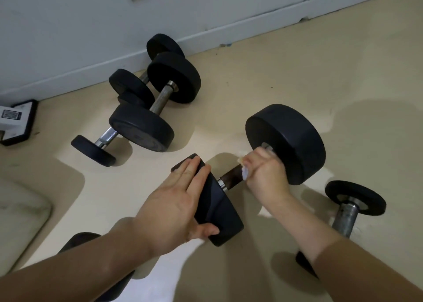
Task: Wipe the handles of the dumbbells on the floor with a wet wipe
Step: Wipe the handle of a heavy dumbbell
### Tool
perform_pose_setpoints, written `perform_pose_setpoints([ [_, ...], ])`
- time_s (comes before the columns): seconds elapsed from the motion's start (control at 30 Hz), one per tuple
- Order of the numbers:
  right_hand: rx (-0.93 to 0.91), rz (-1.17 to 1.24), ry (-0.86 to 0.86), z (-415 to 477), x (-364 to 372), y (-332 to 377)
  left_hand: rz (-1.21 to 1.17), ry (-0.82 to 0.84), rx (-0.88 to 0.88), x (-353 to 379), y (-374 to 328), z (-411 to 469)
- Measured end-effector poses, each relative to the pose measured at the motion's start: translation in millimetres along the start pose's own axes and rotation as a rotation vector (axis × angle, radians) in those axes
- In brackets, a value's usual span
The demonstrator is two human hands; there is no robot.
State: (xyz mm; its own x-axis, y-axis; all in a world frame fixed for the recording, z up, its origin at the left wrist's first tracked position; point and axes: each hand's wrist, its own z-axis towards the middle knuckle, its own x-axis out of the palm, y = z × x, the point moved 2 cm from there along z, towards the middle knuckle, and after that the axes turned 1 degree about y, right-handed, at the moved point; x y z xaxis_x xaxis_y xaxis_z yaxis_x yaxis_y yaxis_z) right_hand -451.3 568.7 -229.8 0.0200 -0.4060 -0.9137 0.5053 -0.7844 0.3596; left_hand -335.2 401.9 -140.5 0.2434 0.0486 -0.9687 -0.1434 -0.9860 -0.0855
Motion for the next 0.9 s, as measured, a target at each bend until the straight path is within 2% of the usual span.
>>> perform_pose_setpoints([
  [0.07, -0.049, 0.115, 0.026, -14, 1, 21, 0.066, -0.002, -0.003, 0, -6, -2],
  [0.17, -0.144, 0.092, -0.031, -2, -5, 7, 0.118, 0.016, 0.006, 1, -13, -5],
  [0.23, -0.058, 0.037, -0.103, 5, -11, -8, 0.132, 0.012, 0.027, 2, -13, -6],
  [0.27, -0.014, 0.080, -0.066, -1, -11, -1, 0.127, 0.003, 0.042, 2, -14, -6],
  [0.33, -0.071, 0.199, 0.057, -22, -9, 27, 0.087, 0.003, 0.050, -2, -15, -10],
  [0.4, -0.160, 0.182, 0.072, -22, -4, 28, 0.036, -0.021, 0.045, -6, -13, -12],
  [0.5, -0.017, 0.038, -0.016, 0, -10, -9, -0.088, -0.074, 0.053, -13, -7, -8],
  [0.53, 0.018, 0.055, -0.039, -3, -11, -9, -0.165, -0.075, 0.020, -14, -2, -6],
  [0.57, 0.049, 0.112, -0.014, -12, -10, 2, -0.250, -0.037, -0.030, -14, 2, -3],
  [0.67, -0.103, 0.170, 0.017, -31, -4, 26, -0.412, 0.125, -0.167, -12, 11, 5],
  [0.73, -0.138, 0.114, -0.013, -19, -6, 6, -0.415, 0.155, -0.176, -11, 9, 6],
  [0.8, -0.083, 0.046, -0.087, -14, -7, -5, -0.385, 0.128, -0.180, -10, 6, 4],
  [0.83, -0.025, 0.109, -0.031, -20, -4, 3, -0.374, 0.110, -0.177, -9, 5, 2],
  [0.9, -0.070, 0.201, 0.010, -34, -2, 26, -0.358, 0.080, -0.165, -9, 1, -1],
])
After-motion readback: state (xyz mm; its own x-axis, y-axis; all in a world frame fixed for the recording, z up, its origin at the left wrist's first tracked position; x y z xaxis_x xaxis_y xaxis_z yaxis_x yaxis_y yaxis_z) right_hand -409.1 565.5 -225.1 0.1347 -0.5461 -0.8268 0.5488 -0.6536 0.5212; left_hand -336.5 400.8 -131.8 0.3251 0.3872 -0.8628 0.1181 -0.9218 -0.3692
